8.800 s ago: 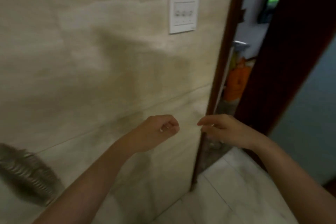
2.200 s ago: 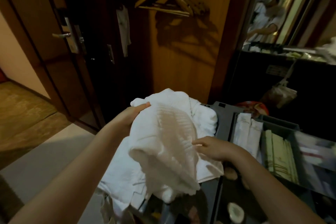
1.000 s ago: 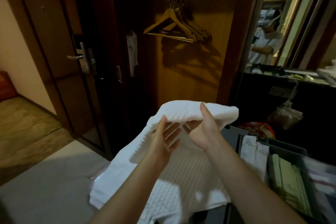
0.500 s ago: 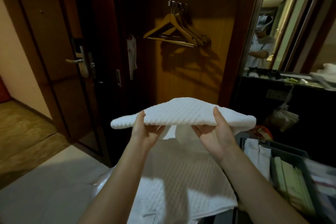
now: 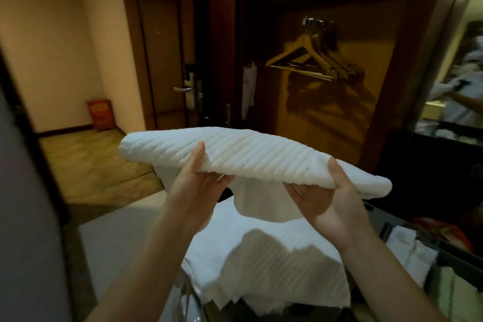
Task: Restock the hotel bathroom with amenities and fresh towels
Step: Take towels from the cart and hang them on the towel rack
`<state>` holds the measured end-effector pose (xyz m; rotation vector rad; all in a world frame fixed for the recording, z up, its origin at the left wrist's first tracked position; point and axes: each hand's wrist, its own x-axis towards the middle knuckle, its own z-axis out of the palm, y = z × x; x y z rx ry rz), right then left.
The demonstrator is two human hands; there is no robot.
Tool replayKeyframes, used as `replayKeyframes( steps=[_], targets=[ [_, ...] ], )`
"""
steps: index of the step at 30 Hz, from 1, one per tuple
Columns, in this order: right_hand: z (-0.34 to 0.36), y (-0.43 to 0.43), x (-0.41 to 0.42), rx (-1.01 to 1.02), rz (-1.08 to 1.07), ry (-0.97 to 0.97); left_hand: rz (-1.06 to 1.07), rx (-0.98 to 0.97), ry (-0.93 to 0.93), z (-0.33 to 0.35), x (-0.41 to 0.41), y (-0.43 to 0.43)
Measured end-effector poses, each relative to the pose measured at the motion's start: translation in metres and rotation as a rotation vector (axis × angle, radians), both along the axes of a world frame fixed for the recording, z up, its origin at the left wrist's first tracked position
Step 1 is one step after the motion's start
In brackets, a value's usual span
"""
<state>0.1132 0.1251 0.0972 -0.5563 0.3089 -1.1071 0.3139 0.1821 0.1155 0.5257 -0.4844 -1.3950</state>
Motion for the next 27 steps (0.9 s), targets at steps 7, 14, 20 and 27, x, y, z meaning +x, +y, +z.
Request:
replayKeyframes(
  steps=[7,14,20,27],
  targets=[
    [-0.013,0.047,0.001,-0.019,0.29,-0.007,0.291,-0.085,-0.182,-0.019,-0.021,0.1],
    [-0.025,0.118,0.032,0.042,0.639,0.078,0.667,0.013,-0.185,-0.026,-0.025,0.224],
    [-0.017,0.189,0.073,0.093,0.82,0.228,0.964,0.025,-0.251,-0.025,-0.017,0.326],
    [0.0,0.281,0.131,0.034,1.04,0.237,1.213,0.114,-0.313,-0.019,0.011,0.432]
  ],
)
